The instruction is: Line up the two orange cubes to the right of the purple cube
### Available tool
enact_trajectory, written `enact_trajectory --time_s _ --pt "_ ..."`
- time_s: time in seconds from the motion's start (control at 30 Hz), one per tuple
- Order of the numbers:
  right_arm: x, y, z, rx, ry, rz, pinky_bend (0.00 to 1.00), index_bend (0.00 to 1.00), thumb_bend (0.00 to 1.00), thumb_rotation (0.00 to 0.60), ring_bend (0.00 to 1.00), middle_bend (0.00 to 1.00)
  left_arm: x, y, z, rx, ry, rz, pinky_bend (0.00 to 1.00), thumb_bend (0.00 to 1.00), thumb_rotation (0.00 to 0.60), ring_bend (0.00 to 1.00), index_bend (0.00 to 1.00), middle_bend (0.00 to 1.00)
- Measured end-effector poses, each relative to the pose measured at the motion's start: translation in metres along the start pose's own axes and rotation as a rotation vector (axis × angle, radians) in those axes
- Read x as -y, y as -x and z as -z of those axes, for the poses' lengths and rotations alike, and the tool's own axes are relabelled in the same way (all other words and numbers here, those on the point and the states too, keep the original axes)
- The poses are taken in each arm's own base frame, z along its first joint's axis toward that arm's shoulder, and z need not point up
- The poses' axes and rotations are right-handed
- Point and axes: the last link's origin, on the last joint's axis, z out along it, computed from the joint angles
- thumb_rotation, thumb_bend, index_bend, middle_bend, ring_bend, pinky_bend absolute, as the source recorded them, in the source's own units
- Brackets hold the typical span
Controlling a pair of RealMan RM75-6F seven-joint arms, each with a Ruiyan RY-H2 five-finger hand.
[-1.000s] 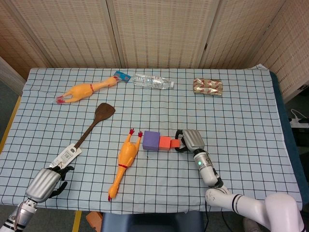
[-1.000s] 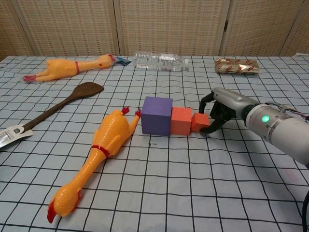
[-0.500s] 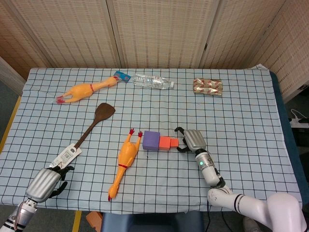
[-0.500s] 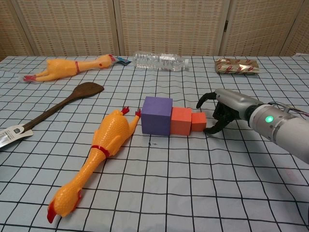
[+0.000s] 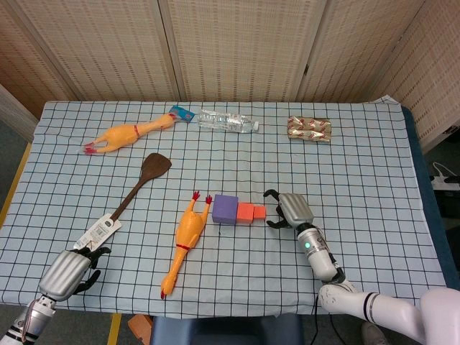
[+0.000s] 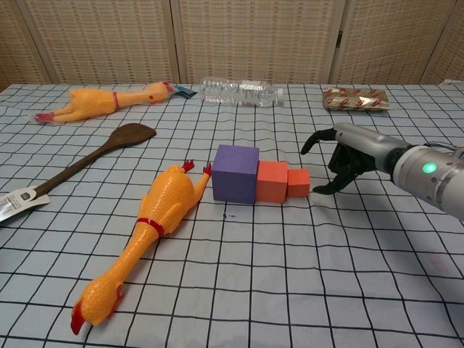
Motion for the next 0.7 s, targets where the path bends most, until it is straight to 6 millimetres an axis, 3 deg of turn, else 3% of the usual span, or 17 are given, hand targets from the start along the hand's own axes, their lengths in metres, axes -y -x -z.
enact_trajectory --time_s 0.17,0.53,0.7 --pt "-0.003 -0.0046 0.0058 -0.009 0.028 0.006 0.99 0.38 0.21 0.6 1.0 0.97 -0.0012 0.0006 -0.0002 0.004 0.004 -0.003 0.64 0.43 0.6 0.46 0.3 0.56" --pt "-0.002 0.0011 0.0047 0.03 0.036 0.003 0.99 0.41 0.57 0.6 1.0 0.97 -0.0016 0.0009 -0.0006 0.004 0.006 -0.004 0.64 0.43 0.6 0.46 0.3 0.56" --pt "-0.0001 0.0053 0.0052 0.065 0.033 -0.01 0.99 0.43 0.62 0.6 1.0 0.97 -0.0019 0.001 -0.0007 0.003 0.009 -0.004 0.64 0.43 0.6 0.46 0.3 0.56"
